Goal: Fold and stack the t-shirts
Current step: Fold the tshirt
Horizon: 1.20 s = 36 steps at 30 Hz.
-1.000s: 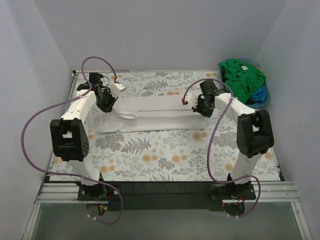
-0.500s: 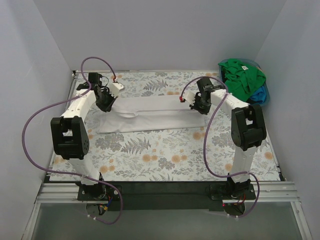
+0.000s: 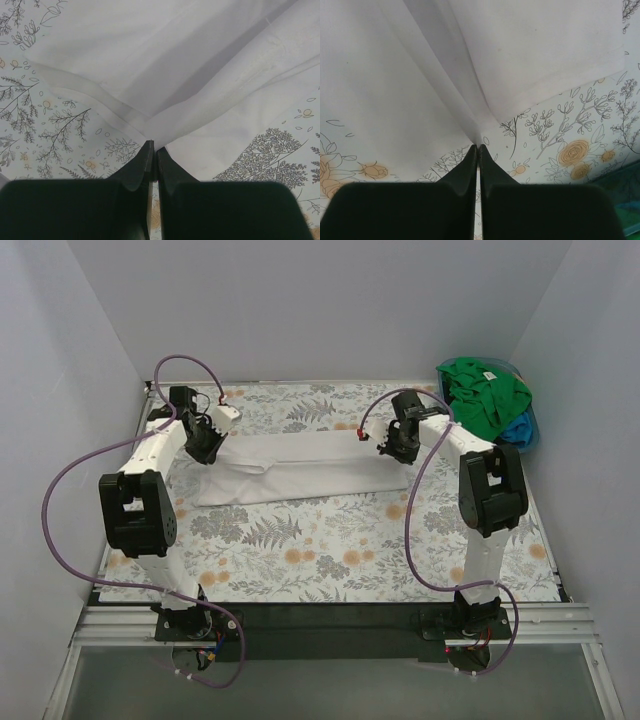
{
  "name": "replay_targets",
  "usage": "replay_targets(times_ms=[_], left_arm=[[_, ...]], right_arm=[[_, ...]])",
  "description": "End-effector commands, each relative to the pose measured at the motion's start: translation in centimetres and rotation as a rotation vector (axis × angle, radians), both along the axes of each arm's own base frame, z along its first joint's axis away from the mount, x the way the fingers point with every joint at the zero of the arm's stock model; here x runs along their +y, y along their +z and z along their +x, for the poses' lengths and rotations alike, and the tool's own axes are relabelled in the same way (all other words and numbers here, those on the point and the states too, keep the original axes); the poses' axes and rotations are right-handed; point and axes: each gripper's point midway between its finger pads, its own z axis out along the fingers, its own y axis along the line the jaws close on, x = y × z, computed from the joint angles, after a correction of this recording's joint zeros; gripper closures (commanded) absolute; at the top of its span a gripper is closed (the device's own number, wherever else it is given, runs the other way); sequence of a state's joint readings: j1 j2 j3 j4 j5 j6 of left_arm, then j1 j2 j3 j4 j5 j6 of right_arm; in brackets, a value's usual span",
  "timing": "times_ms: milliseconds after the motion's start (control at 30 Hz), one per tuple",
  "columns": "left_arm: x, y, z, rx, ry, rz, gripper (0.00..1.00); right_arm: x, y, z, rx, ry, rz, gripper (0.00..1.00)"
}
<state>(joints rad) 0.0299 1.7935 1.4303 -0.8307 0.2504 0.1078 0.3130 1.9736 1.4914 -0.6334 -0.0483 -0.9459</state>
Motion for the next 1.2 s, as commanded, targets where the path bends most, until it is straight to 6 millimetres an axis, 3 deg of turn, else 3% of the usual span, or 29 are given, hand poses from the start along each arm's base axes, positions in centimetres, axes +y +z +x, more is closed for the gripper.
replay_targets(times_ms=[0, 267, 333, 367, 433, 467, 633, 767, 867, 933, 967, 1033, 1067, 1100, 1167], left_arm=[[0.2, 1.2, 0.8, -0.044, 0.002, 0.003, 1.00], [0.1, 0.4, 0.8, -0.027, 0.008, -0.006, 0.99], [0.1, 0.2, 1.0, -0.026, 0.035, -0.013, 0.90], [0.0, 0.2, 1.4, -0.031, 0.048, -0.021, 0.86], [-0.1, 0.5, 1.8, -0.027, 0.117, -0.067, 0.76], [-0.1, 1.2, 2.5, -0.042, 0.140, -0.086, 0.70], [0.1, 4.0, 3.9, -0.081, 0.310, -0.259, 0.64], [-1.4, 4.0, 1.6, 0.006, 0.314, -0.363, 0.63], [-2.2, 2.9, -0.2, 0.065, 0.360, -0.409, 0.63], [-2.8, 1.8, -1.7, 0.126, 0.388, -0.441, 0.63], [-3.2, 1.7, -1.9, 0.141, 0.406, -0.472, 0.63], [-3.4, 1.2, -2.5, 0.184, 0.475, -0.519, 0.61], [-3.5, 1.2, -2.4, 0.185, 0.494, -0.540, 0.60], [-3.2, 1.1, -2.4, 0.202, 0.535, -0.573, 0.57], [-2.8, 0.7, -2.2, 0.211, 0.574, -0.600, 0.51]], right_arm=[[-0.3, 0.6, 1.0, -0.021, 0.005, -0.008, 0.99], [0.0, 0.4, 1.5, -0.019, -0.006, -0.001, 0.96], [0.2, 0.8, 1.9, -0.028, -0.024, 0.009, 0.83], [0.2, 0.8, 2.1, -0.030, -0.029, 0.012, 0.67], [0.2, 1.3, 2.3, -0.039, -0.051, 0.016, 0.55], [0.2, 1.5, 2.3, -0.044, -0.058, 0.019, 0.44], [0.7, 3.1, 1.7, -0.048, -0.118, 0.083, 0.40], [2.0, 4.4, -0.1, 0.009, -0.148, 0.167, 0.42], [4.6, 5.7, -1.1, 0.054, -0.159, 0.263, 0.50], [7.6, 6.4, -2.2, 0.126, -0.147, 0.359, 0.54], [9.2, 8.1, -1.8, 0.136, -0.169, 0.426, 0.56], [12.5, 9.4, -2.7, 0.201, -0.133, 0.536, 0.56], [13.6, 9.3, -2.7, 0.238, -0.138, 0.567, 0.56], [15.5, 10.3, -2.8, 0.257, -0.140, 0.612, 0.56], [18.4, 10.0, -3.0, 0.310, -0.121, 0.668, 0.56]])
